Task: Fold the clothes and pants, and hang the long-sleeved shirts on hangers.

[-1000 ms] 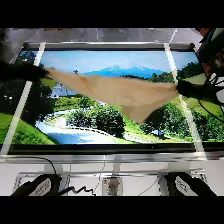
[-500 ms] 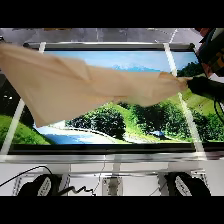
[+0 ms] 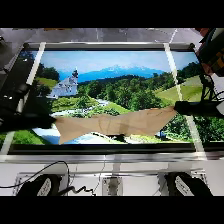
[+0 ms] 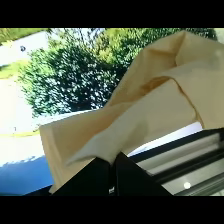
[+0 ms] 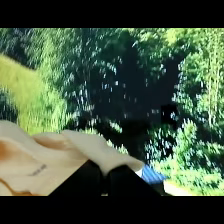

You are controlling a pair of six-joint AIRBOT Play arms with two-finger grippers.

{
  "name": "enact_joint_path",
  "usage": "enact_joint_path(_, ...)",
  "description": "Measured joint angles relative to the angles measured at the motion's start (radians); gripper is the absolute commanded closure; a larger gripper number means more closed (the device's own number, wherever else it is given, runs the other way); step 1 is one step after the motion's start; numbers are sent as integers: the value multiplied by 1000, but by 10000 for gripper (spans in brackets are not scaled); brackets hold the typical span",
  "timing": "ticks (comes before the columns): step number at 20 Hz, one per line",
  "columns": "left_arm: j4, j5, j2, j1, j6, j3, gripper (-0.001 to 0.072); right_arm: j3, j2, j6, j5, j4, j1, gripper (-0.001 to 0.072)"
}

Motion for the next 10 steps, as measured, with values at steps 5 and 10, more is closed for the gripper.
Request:
enact_joint_path(5,-105,259,-8,-171,-3,-226,691,-28,-132,109,-253,32,0,142)
enact_joint_path(10,-137,387,-16,-286,-3,-276,691,-34,-195,92,-216,-23,0,202)
